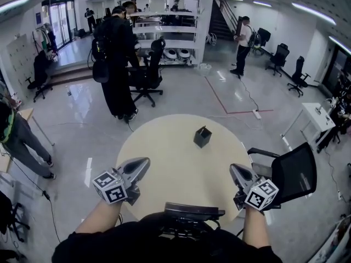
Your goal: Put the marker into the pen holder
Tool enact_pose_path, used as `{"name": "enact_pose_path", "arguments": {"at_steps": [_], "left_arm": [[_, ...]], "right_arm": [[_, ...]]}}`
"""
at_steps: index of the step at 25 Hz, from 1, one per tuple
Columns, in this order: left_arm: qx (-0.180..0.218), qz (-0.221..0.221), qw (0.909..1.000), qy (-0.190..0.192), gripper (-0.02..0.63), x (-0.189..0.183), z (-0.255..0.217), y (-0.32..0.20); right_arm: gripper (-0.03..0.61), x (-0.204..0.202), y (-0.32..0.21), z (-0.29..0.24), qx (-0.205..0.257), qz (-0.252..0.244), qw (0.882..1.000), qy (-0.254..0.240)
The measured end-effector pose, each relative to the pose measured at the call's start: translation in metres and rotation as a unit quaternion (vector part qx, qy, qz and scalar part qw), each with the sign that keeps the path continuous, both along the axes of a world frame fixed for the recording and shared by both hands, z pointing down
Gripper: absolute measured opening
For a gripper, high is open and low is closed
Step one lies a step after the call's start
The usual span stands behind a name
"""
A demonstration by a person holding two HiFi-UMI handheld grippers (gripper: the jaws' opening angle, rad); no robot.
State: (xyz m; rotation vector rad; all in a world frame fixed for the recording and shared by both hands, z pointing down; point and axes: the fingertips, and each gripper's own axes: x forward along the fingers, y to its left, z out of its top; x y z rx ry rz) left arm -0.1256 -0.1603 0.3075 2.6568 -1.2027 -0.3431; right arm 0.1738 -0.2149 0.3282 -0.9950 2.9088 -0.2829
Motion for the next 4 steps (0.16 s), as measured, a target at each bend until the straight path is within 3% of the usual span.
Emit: {"name": "enact_pose_path", "arguments": {"at_steps": [4], "left_arm": [[0.003,0.003,1.0000,0.004,-0.005,-0.0069,-0.0055,-0.0037]], "right_arm": [[0.002,-0.0078,-0.0011,-0.0064,0.010,0.001,1.000,-0.001]]}}
